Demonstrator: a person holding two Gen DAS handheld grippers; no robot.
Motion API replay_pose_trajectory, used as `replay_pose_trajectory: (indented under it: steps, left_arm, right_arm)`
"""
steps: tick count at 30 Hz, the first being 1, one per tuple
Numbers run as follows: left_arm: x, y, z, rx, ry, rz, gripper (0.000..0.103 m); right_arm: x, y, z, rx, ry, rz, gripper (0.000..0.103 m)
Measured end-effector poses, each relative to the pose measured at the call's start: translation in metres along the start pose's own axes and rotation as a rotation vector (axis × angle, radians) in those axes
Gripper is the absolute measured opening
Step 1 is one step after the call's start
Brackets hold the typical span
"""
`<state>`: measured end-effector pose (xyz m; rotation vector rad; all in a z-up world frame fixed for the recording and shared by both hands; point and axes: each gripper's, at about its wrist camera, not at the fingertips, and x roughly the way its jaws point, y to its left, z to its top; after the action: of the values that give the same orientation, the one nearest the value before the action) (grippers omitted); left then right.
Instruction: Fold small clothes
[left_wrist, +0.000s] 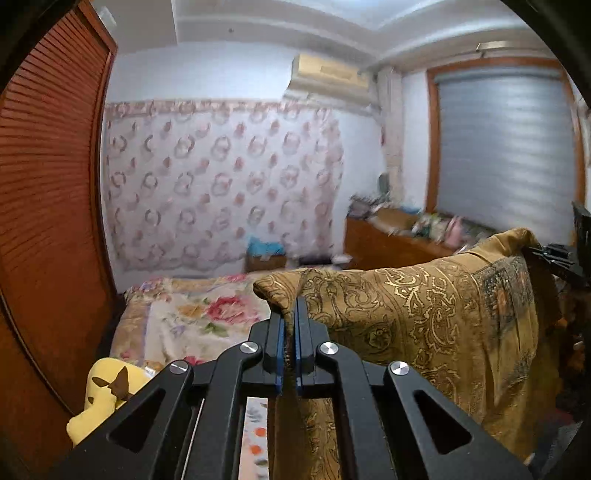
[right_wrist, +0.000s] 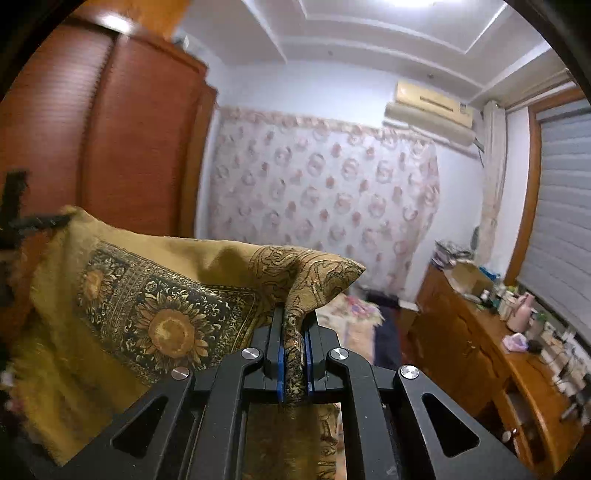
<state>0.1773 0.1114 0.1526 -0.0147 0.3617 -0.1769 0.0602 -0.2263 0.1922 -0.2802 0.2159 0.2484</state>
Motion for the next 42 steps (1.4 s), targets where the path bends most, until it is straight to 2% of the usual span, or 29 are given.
replay_pose_trajectory:
  steps: [2,3,4,5,6,7,8,10,14,20,24,26,31,35,42]
  left_arm:
    - [0.054,0.01,-0.023,0.007,0.104,0.057,0.01]
    - [0.073,0.014,-0.035,0.006,0.146,0.069,0.015]
    - [0.094,0.022,-0.055,-0.009,0.191,0.064,0.023]
    - [0.107,0.024,-0.066,-0.013,0.221,0.053,0.028]
    - [0.117,0.025,-0.078,-0.013,0.254,0.041,0.039]
    - [0.127,0.027,-0.092,-0.008,0.289,0.036,0.045]
    - [0.135,0.028,-0.104,0.001,0.323,0.038,0.046]
    - [0.143,0.029,-0.118,0.009,0.364,0.028,0.057]
    - [0.141,0.015,-0.143,0.019,0.405,-0.006,0.08]
    - [0.138,-0.016,-0.172,0.047,0.471,-0.054,0.081]
    - [0.15,-0.024,-0.197,0.055,0.544,-0.084,0.081]
    - [0.154,-0.027,-0.206,0.06,0.562,-0.089,0.081]
    - [0.152,-0.034,-0.212,0.097,0.537,-0.063,0.083]
    - [0.151,-0.036,-0.215,0.099,0.531,-0.057,0.083]
    - [0.153,-0.035,-0.215,0.098,0.537,-0.065,0.087]
  right_arm:
    - [0.06,0.012,-0.018,-0.026,0.09,0.003,0.015]
    - [0.089,0.017,-0.033,-0.037,0.156,-0.028,0.031]
    - [0.117,0.019,-0.05,-0.032,0.22,-0.074,0.038]
    - [0.138,0.018,-0.066,-0.009,0.267,-0.086,0.039]
    - [0.16,0.014,-0.086,0.032,0.325,-0.062,0.039]
    - [0.172,0.013,-0.1,0.06,0.357,-0.044,0.039]
    - [0.183,0.011,-0.116,0.081,0.389,-0.038,0.039]
    - [0.197,0.011,-0.136,0.094,0.434,-0.017,0.039]
    - [0.211,0.009,-0.147,0.162,0.441,0.06,0.039]
    - [0.186,0.0,-0.179,0.186,0.454,0.169,0.039]
    - [0.182,-0.027,-0.19,0.204,0.472,0.157,0.039]
    - [0.194,-0.037,-0.199,0.18,0.486,0.124,0.044]
    - [0.194,-0.057,-0.202,0.197,0.505,0.063,0.046]
    - [0.18,-0.068,-0.197,0.206,0.502,0.083,0.046]
    - [0.149,-0.074,-0.202,0.236,0.557,0.119,0.046]
